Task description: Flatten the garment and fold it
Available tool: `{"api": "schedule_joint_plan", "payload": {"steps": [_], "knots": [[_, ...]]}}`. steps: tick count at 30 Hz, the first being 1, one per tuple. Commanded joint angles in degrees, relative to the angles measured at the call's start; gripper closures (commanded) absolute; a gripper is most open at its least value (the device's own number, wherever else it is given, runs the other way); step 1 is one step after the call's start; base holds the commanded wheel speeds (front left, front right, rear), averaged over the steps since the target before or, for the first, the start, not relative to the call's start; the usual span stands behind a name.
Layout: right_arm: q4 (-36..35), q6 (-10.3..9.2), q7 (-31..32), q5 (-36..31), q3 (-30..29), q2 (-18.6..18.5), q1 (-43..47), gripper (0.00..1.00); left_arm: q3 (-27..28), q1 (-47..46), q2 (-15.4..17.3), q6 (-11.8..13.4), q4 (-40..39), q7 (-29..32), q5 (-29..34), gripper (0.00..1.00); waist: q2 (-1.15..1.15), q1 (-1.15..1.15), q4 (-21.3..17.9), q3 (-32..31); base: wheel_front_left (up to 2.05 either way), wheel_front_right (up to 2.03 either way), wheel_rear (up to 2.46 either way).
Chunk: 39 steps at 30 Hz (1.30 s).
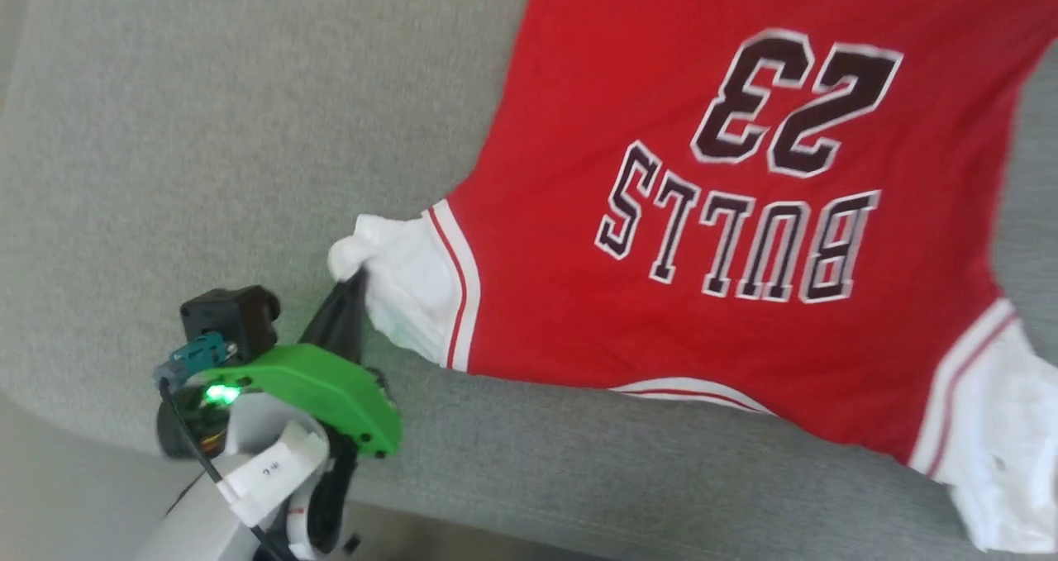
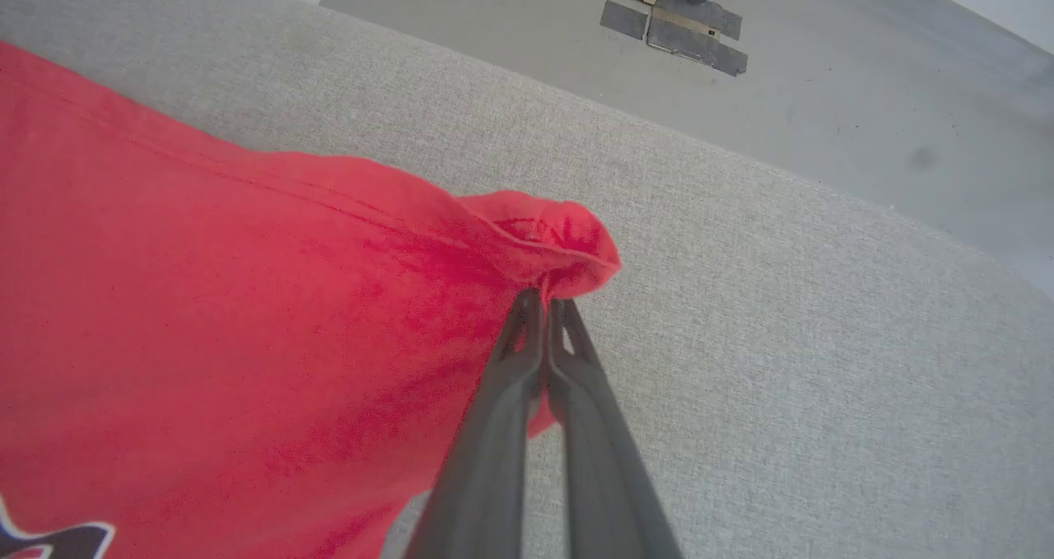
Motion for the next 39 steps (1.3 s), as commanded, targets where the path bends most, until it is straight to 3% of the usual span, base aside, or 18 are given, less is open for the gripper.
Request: {"api": "schedule_joint_plan", "payload": {"steps": [1, 13, 19, 25, 34, 35, 36, 39], "knots": [[-0.4, -0.09, -0.4, 0.9, -0.1, -0.9, 2.5, 1.0, 0.4, 0.9, 0.9, 0.7, 0.7, 0.6, -0.4, 1.0, 0.0, 0.0, -5.3, -8.9, 0.0, 0.0, 0.0], [-8.9, -0.09, -1.5, 8.4, 0.1, -1.4, 28.4, 1.0, 1.0, 5.1, 3.2, 2.2, 1.1, 2.8, -2.2, 1.0, 0.0, 0.0, -12.0, -20.7, 0.0, 0.0, 0.0], [-12.8, -0.09, -2.5, 11.5, -2.3, 3.3, 43.1, 1.0, 1.0, 6.7, 3.5, 2.6, 0.9, 3.1, -2.8, 1.0, 0.0, 0.0, -13.4, -22.5, 0.0, 0.0, 0.0], [-13.3, -0.09, -2.9, 13.1, -4.5, 10.3, 55.0, 1.0, 0.7, 7.2, 3.1, 2.4, 1.3, 3.2, -3.2, 1.0, 0.0, 0.0, -13.1, -23.3, 0.0, 0.0, 0.0], [-12.0, -0.09, -4.0, 13.4, -4.5, 15.1, 61.0, 1.0, 0.4, 7.7, 2.9, 2.0, 2.3, 3.3, -3.9, 1.0, 0.0, 0.0, -12.8, -23.9, 0.0, 0.0, 0.0], [-12.5, -0.09, -5.3, 13.3, -4.9, 15.2, 60.7, 0.82, 0.4, 7.7, 2.9, 1.9, 2.4, 3.3, -4.0, 1.0, 0.0, 0.0, -12.8, -24.0, 0.0, 0.0, 0.0], [-13.1, -0.09, -6.6, 13.5, -5.6, 15.3, 60.3, 0.0, 0.4, 7.8, 2.9, 1.9, 2.5, 3.3, -4.0, 1.0, 0.0, 0.0, -12.8, -24.2, 0.0, 0.0, 0.0], [-15.3, -0.09, -10.5, 14.2, -8.0, 15.6, 59.5, 0.0, 0.3, 8.0, 3.0, 1.9, 2.7, 3.3, -4.1, 1.0, 0.0, 0.0, -12.9, -24.9, 0.0, 0.0, 0.0]]}}
